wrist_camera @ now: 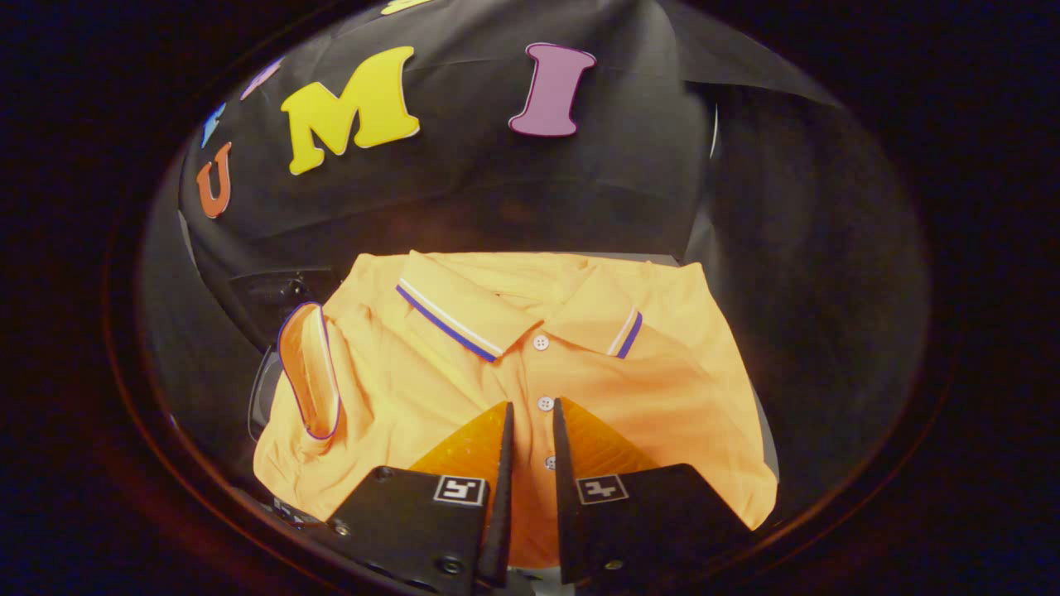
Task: Put the clothes into the washing machine and then close the washing machine lid.
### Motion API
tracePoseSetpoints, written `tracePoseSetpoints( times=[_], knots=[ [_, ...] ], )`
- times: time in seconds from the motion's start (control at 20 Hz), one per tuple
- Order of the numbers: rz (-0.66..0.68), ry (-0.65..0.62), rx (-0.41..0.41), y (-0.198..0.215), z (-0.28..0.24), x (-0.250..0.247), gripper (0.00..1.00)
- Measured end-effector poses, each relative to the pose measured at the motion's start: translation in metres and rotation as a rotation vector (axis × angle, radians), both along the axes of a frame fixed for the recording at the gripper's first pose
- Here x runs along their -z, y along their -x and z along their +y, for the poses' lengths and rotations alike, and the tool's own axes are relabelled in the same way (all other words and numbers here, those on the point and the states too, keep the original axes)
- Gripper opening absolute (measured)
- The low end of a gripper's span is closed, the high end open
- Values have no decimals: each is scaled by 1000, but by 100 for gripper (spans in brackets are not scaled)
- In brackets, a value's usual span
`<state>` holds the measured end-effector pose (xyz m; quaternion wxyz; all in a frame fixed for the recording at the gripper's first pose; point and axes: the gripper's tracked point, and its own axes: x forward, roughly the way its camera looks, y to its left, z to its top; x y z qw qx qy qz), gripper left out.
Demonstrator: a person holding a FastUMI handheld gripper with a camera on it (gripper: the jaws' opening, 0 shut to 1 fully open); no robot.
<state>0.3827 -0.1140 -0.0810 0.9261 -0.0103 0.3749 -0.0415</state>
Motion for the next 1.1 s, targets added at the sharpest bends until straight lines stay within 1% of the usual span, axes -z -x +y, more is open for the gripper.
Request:
tracePoseSetpoints(
  times=[0.1,0.15,0.3,0.4,0.8,1.1],
  knots=[
    [5,-15,15,2,1,-2,6],
    [9,-23,11,1,0,-3,5],
    [21,-82,27,0,2,-6,4],
    [16,-102,23,3,5,-10,4],
    [-43,-81,-12,14,27,-54,4],
    [-99,-88,-63,12,68,-97,4]
  ],
)
